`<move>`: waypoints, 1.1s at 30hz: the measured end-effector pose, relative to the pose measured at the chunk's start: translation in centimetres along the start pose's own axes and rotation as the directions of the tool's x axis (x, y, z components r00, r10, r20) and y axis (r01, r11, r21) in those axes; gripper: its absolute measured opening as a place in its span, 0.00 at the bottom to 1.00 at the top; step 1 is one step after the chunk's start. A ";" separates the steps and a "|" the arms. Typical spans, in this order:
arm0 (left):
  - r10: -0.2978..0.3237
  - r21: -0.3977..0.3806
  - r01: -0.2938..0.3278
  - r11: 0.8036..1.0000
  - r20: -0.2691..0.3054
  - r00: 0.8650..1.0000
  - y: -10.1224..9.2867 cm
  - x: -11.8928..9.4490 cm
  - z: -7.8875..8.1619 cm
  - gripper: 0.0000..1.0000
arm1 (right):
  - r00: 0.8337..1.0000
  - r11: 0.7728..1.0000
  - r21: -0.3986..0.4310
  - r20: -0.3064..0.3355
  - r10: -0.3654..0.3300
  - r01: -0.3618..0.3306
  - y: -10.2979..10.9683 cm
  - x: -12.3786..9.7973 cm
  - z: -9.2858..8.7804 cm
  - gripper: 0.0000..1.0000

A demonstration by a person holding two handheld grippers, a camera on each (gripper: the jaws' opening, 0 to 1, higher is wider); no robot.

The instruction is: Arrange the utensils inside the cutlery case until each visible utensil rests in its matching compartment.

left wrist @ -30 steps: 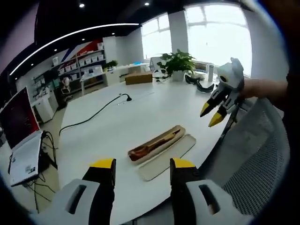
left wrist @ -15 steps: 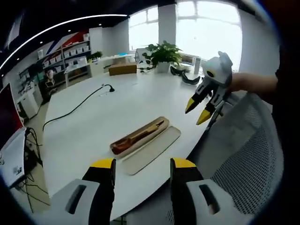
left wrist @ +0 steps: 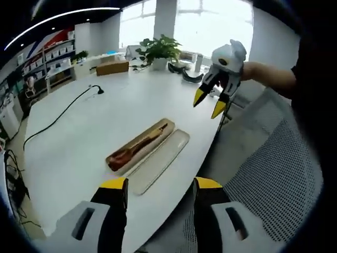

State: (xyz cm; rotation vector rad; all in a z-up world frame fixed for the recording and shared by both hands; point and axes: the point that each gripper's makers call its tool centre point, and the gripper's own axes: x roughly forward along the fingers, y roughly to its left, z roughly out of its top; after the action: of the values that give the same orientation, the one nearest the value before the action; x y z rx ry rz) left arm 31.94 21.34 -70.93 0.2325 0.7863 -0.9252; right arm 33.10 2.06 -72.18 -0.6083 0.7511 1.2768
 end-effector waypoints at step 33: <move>-0.034 0.145 0.058 0.988 -0.160 0.987 5.4 9.9 -4.4 0.52 | 0.984 0.997 -0.053 -0.171 0.041 -0.051 -3.7 7.4 -5.5 0.42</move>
State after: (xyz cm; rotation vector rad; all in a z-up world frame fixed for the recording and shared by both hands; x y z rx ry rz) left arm 37.46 20.56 -81.68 0.4241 0.8711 -1.0201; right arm 36.69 1.68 -81.39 -0.7570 0.8751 1.3038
